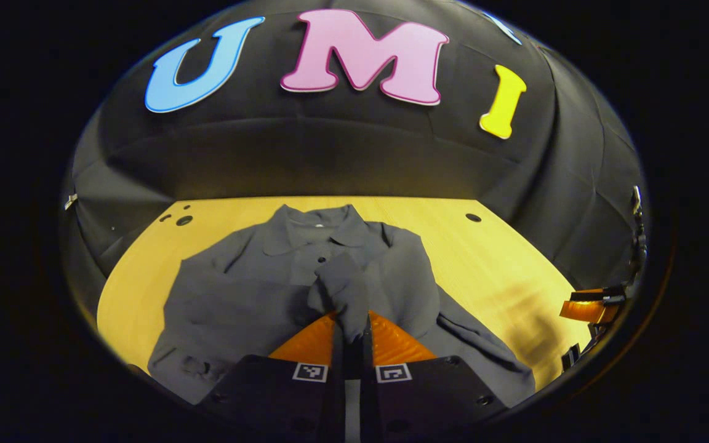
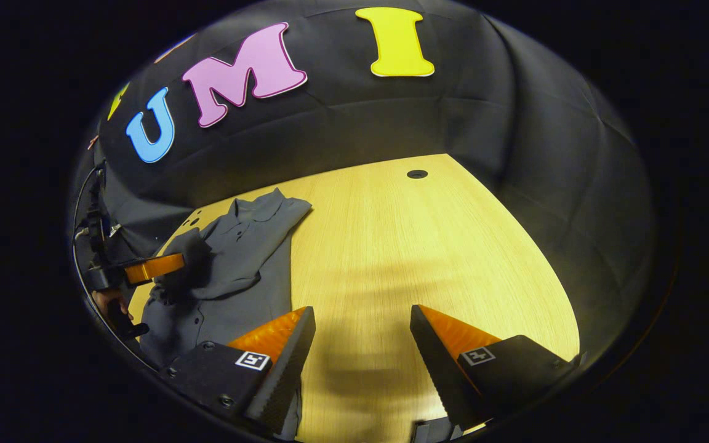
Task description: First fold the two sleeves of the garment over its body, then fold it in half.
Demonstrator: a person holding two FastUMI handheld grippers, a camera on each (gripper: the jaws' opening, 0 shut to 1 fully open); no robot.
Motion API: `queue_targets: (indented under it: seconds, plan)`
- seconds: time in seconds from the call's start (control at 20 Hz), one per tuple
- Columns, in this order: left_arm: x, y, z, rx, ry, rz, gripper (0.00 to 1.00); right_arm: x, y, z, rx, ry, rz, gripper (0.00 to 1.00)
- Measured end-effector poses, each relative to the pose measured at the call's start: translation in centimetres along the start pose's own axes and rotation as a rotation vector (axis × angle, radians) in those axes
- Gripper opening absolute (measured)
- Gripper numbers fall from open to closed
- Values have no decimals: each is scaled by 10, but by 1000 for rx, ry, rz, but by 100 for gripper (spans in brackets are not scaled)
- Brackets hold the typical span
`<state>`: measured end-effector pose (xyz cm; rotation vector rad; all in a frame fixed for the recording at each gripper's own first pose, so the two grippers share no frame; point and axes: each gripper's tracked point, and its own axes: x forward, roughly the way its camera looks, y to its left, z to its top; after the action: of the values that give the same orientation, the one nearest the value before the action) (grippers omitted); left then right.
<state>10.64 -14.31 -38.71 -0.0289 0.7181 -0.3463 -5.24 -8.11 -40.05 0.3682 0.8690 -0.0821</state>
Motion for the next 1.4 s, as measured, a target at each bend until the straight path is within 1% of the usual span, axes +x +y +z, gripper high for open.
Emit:
queue_targets:
  seconds: [0.05, 0.15, 0.2, 0.25, 0.35, 0.45, 0.5, 0.6, 0.65, 0.75, 0.85, 0.9, 0.95, 1.15, 1.2, 1.3, 1.4]
  plan:
    - [5, -2, -6, 10, 15, 1, 15, 0, 0, -2, -6, 5, 2, 96]
    - [13, -7, -19, 17, 46, -1, 18, 2, -2, -4, -14, 14, 5, 96]
    - [17, -10, -24, 17, 60, -5, 15, 2, -2, -5, -14, 18, 5, 96]
    - [19, -11, -27, 17, 71, -9, 23, 1, -3, -6, -15, 22, 4, 96]
    - [22, -16, -36, 13, 93, -26, 27, 2, -5, -7, -19, 27, 5, 96]
    - [23, -22, -42, 9, 108, -51, 38, -1, -10, -9, -23, 31, 6, 96]
    - [24, -26, -44, 8, 114, -66, 35, -2, -11, -9, -23, 33, 6, 96]
    - [20, -40, -44, -7, 115, -128, 41, -2, -10, -8, -21, 33, 7, 96]
    - [17, -47, -44, -12, 118, -157, 48, -1, -7, -9, -20, 33, 8, 96]
    - [11, -54, -42, -16, 108, -194, 70, -1, -1, -10, -20, 34, 11, 96]
    - [0, -58, -35, -39, 86, -221, 83, -3, 5, -12, -21, 36, 12, 96]
    - [-4, -61, -35, -51, 75, -237, 95, -4, 9, -13, -23, 35, 12, 96]
    - [-11, -63, -32, -59, 66, -256, 96, -7, 12, -16, -25, 35, 12, 96]
    - [-44, -65, -29, -79, 51, -328, 96, -21, 30, -27, -26, 42, 13, 96]
    - [-53, -61, -32, -95, 61, -329, 96, -24, 36, -29, -27, 43, 16, 96]
    - [-70, -44, -39, -110, 81, -296, 96, -30, 47, -36, -34, 48, 20, 96]
    - [-88, -19, -43, -110, 73, -252, 96, -37, 60, -43, -54, 55, 26, 96]
